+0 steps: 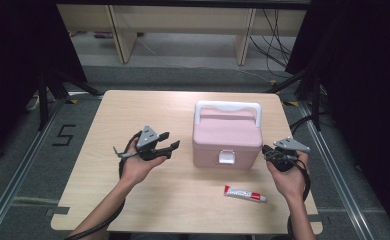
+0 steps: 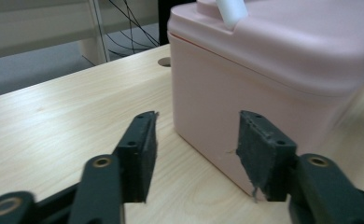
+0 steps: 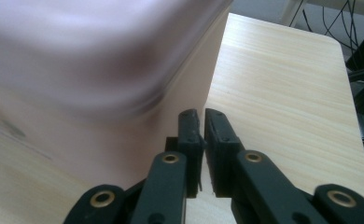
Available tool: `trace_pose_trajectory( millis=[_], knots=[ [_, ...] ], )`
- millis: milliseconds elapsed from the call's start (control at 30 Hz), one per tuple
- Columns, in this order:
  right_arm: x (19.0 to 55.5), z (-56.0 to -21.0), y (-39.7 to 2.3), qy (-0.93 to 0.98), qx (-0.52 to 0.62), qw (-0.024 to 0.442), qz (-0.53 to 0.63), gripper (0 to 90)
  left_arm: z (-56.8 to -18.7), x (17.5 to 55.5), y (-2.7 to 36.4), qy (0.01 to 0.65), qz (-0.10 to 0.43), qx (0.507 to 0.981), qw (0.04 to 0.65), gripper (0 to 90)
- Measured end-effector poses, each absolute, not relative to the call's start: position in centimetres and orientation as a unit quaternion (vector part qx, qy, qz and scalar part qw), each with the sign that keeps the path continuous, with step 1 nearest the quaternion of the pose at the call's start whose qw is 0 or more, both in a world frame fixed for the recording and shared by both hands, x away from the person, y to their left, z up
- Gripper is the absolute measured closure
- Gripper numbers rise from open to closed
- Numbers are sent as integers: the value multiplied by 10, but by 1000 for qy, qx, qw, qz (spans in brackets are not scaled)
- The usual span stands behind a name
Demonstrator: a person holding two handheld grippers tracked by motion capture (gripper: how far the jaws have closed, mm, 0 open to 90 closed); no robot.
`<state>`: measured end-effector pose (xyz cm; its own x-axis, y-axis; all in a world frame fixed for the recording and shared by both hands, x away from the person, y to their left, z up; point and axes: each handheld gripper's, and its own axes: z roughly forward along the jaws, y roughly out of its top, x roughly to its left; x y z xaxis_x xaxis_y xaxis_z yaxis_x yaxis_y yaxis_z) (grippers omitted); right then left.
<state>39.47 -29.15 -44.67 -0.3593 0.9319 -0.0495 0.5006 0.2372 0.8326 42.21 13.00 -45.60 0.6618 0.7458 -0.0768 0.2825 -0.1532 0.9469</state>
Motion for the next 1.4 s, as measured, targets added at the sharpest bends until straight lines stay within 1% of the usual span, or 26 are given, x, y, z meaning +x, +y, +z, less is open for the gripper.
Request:
trace_pose_trajectory(
  millis=[67,100,133,167,200,233,300,367,433,467,500,900,933,967,1067,1100,1133,1333,1367,1400],
  knots=[
    [390,-447,-291,728,495,287,378,837,-455,415,139,362,207,723,551,407],
    [389,-448,-291,725,501,280,381,831,-455,413,142,367,202,719,554,398],
    [388,-447,-293,730,493,287,375,826,-455,410,144,372,196,716,557,393],
    [386,-448,-292,724,501,283,380,822,-455,408,146,375,193,713,560,391],
    [386,-448,-294,732,487,293,376,820,-455,408,146,375,193,713,560,390],
    [384,-449,-291,723,501,282,383,818,-455,407,147,375,188,712,563,390],
    [383,-449,-294,731,485,297,377,816,-452,404,149,379,187,708,566,391],
    [379,-448,-289,725,498,283,383,815,-450,404,149,379,184,706,569,391],
    [379,-448,-289,730,493,283,380,815,-450,405,148,376,183,704,574,392],
    [379,-447,-290,734,482,292,380,814,-449,405,148,376,184,705,573,392],
    [378,-446,-286,727,495,281,383,814,-449,405,146,374,185,706,572,393],
    [379,-447,-290,727,486,284,392,811,-449,407,137,378,172,703,578,391],
    [376,-447,-287,725,494,280,389,811,-444,408,134,377,171,700,582,390],
    [378,-447,-288,731,481,292,387,812,-441,408,132,376,171,696,587,388],
    [375,-448,-284,720,501,281,389,814,-435,411,127,376,165,686,600,381],
    [376,-449,-287,728,484,295,386,812,-432,413,124,376,161,684,604,378],
    [376,-450,-286,726,491,288,385,811,-425,419,115,375,154,682,609,377],
    [376,-450,-290,724,488,292,389,811,-409,435,93,359,163,687,611,376],
    [374,-449,-289,723,498,279,390,810,-404,440,88,355,169,688,610,376],
    [374,-449,-289,720,502,276,390,810,-402,443,86,355,169,688,610,376]
  ],
)
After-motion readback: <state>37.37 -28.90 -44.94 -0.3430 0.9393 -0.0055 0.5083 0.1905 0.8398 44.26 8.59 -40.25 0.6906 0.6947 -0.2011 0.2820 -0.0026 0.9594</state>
